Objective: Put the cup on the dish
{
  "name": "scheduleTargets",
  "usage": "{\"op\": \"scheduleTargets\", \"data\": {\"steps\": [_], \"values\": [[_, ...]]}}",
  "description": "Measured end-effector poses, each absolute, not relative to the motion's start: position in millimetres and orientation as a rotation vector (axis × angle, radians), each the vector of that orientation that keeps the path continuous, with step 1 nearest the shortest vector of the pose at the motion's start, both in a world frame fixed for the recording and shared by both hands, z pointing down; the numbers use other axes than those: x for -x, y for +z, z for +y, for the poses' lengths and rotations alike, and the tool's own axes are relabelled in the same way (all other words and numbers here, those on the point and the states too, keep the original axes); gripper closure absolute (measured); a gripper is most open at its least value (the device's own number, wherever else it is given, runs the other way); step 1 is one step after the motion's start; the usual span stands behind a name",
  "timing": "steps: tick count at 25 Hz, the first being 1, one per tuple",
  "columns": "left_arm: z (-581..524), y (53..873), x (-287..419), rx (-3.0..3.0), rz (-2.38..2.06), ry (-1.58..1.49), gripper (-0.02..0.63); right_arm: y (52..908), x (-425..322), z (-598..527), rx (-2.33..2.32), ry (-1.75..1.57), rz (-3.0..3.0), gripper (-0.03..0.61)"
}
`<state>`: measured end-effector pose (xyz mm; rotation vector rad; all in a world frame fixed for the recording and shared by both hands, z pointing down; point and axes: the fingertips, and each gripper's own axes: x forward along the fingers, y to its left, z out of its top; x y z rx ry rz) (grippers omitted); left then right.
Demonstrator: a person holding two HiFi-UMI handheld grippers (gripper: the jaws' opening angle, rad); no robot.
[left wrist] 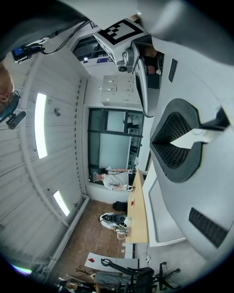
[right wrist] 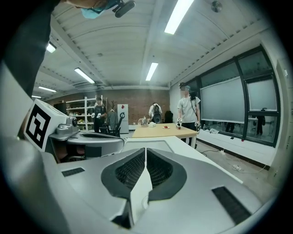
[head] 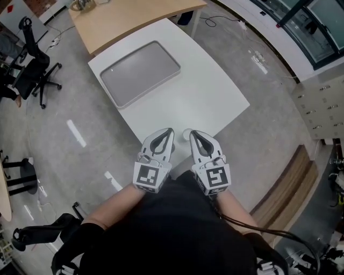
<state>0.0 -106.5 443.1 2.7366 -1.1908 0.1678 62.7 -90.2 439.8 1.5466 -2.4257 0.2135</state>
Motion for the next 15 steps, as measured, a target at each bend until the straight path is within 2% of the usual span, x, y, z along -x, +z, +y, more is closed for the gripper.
{"op": "scheduleTargets", "data": {"steps": [15], "values": [[-131.3,489.8,-19.2,-2.697,-1.200,0.267,0.607,515.3,-71.6,-104.2,-1.328,0.333,-2.360,0.561]]}}
